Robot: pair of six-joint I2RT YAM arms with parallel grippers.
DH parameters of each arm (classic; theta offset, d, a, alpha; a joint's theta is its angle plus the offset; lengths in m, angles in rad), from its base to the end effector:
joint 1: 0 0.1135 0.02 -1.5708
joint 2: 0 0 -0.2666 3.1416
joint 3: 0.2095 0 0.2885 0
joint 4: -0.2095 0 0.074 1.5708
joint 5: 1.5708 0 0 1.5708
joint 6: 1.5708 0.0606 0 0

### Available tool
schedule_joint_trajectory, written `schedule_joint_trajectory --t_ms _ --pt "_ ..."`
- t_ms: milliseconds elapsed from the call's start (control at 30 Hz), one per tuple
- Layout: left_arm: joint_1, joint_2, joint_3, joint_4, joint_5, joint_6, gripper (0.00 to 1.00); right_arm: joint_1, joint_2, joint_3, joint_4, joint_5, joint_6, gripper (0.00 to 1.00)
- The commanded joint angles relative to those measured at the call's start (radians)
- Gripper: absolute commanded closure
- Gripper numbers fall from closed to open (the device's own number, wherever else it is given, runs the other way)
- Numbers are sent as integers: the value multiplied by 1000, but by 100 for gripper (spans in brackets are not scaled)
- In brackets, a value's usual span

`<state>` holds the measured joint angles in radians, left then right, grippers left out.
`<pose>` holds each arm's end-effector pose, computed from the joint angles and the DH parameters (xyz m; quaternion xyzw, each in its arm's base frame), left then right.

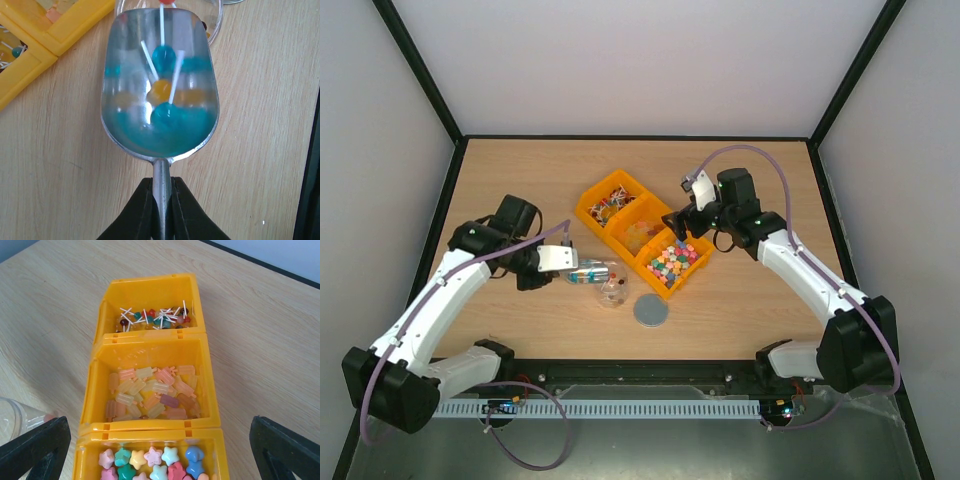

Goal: Pack the candies

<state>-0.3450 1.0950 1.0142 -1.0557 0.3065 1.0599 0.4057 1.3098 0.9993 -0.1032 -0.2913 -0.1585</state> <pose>0.2192 -0.0982 0.2680 0.6486 0.7153 -0.0651 0.2516 0.3231 0.1577 0.2889 -0.3068 0.7736 0.1873 0.5219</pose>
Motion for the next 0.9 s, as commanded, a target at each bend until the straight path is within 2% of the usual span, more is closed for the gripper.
schedule_joint_trajectory --t_ms 0,733,867 --pt "-13 16 52 -53 -38 -19 98 -2 19 23 -45 -2 -16 1" --pt "-69 27 129 -127 -137 -51 98 -2 66 61 -95 12 -10 2" --pt "-69 68 208 -124 -140 -161 98 -2 79 64 -114 54 5 1"
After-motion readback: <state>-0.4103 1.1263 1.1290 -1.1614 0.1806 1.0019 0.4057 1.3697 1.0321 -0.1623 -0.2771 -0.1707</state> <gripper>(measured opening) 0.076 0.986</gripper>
